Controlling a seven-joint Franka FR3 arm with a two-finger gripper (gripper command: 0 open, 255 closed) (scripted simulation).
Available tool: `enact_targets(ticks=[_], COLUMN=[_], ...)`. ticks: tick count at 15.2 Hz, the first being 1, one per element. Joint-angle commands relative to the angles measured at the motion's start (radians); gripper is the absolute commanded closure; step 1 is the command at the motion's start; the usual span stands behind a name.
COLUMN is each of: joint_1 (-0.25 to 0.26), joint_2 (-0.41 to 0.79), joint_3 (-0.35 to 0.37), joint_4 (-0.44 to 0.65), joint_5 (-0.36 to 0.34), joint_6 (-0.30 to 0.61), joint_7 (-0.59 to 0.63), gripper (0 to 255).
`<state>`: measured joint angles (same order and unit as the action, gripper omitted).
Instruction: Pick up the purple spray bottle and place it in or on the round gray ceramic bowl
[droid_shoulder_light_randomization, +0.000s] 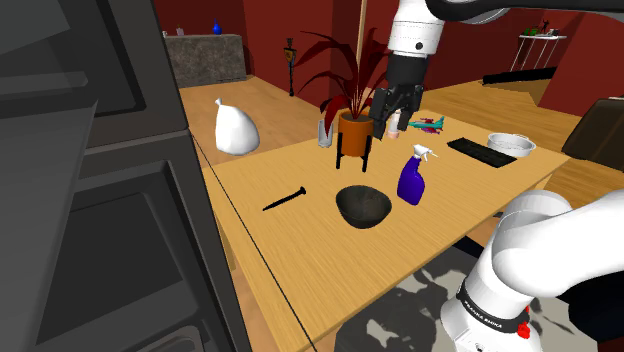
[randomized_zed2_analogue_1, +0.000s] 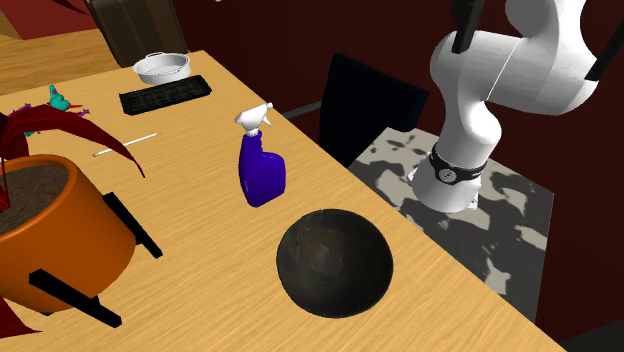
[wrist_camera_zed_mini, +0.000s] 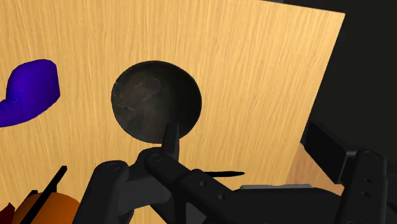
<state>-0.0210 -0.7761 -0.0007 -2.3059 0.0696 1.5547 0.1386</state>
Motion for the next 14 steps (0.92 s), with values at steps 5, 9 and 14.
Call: enact_targets(ticks=[5, 9, 14], joint_1=[-0.031, -0.063, -0.101], joint_2=[0.014, 0.047, 0.115], joint_3=[-0.073, -0.148, -0.244], joint_4=[-0.046, -0.075, -0.088], joint_5=[-0.059, -0.118, -0.184], joint_6=[0.048, 0.102, 0.178], joint_7=[-0.083, -0.164, -0.264], gripper=[0, 0, 0])
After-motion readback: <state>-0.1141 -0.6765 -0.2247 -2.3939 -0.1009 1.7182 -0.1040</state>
